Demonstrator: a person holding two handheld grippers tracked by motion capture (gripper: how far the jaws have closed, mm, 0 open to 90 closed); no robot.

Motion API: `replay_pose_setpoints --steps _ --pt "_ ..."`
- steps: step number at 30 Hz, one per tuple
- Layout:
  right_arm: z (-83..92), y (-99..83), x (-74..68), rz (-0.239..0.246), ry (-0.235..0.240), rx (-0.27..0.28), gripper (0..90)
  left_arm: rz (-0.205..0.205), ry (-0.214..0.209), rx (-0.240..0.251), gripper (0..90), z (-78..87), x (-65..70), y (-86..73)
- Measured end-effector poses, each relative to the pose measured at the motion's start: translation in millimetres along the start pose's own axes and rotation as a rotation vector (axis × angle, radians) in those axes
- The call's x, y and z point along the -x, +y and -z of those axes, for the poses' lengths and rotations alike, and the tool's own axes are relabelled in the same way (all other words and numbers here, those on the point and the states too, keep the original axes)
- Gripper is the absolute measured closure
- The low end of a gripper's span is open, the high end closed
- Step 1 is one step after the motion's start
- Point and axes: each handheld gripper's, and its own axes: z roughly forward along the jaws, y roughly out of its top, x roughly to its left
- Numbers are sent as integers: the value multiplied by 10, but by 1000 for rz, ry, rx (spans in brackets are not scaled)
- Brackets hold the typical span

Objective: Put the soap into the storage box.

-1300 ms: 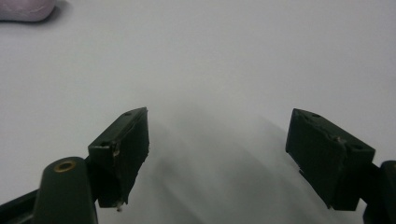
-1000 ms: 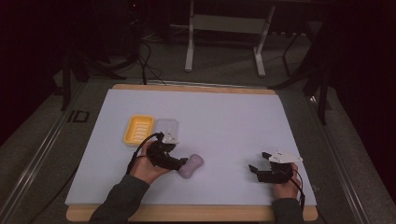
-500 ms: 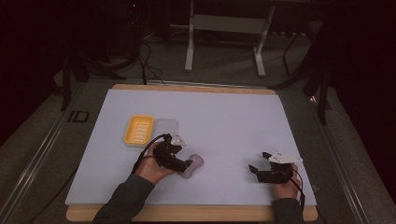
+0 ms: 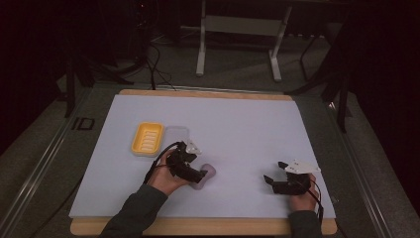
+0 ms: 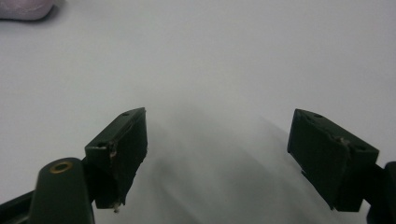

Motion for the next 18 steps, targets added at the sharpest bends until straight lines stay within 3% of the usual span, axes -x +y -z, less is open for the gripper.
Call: replay_pose_setpoints --steps 10,18 --pt "0 1 -2 2 -2 -1 194 -20 10 -30 202 -72 43 48" --pt "-1 1 -3 3 -3 -1 194 -10 12 -43 151 -128 70 59"
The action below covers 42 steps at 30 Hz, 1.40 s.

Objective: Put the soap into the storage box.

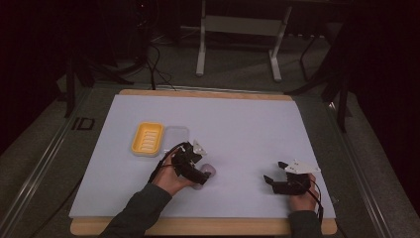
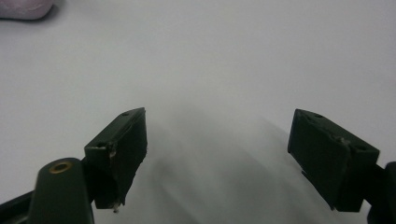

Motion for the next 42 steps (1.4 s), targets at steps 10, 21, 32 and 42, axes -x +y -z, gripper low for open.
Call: replay_pose_setpoints --steps 10,21,32,42 --pt "-2 1 -6 3 -2 -2 194 -10 0 -39 152 -144 69 -20" --pt "-4 1 -6 8 -2 -2 194 4 -6 -81 163 -316 83 -74" --pt "-3 1 -6 6 -2 -2 194 -14 0 -124 256 -349 60 -88" --pt "-3 1 -6 5 -2 -3 194 -22 -10 -142 364 -335 -30 -70"
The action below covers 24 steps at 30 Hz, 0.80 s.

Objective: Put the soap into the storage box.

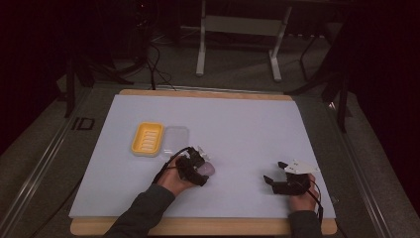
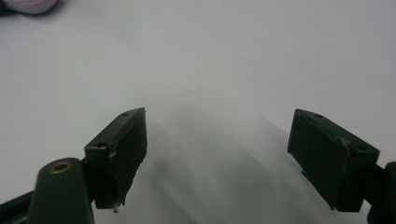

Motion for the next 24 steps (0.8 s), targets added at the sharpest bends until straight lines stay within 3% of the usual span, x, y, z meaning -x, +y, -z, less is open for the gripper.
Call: replay_pose_setpoints --steps 10,15,24 --pt "1 0 -1 0 -1 0 194 0 -6 -34 471 17 -92 46" --pt "-2 0 0 0 0 0 194 1 -10 -74 476 18 -134 87" --pt "-4 1 2 2 1 -2 194 -35 -32 -165 456 12 -161 177"
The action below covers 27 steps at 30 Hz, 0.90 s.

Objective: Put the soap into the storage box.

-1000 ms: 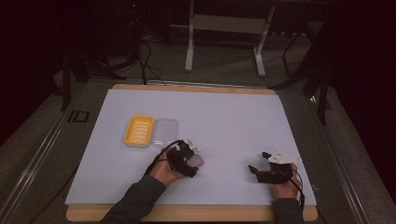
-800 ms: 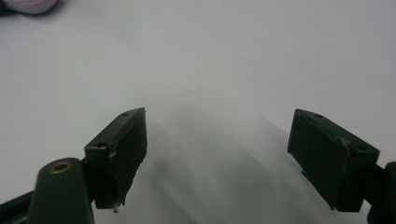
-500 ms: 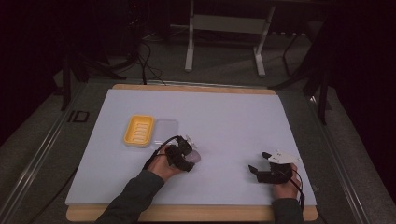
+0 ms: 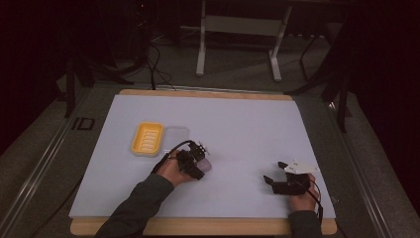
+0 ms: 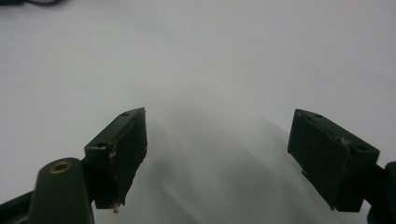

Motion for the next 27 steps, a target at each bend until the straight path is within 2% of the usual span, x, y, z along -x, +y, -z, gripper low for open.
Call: replay_pose_setpoints --steps 7,9,16,27 --pt "-1 1 -2 0 0 -2 194 -17 -22 -29 460 -3 -34 51" --pt "-4 1 -6 3 0 -6 194 -19 -31 -52 461 -5 -46 84" --pt "-3 1 -4 1 0 -6 194 -43 -13 -118 462 -21 -15 172" --pt "-7 2 -5 4 0 -6 193 -38 -18 -196 459 -49 -19 281"
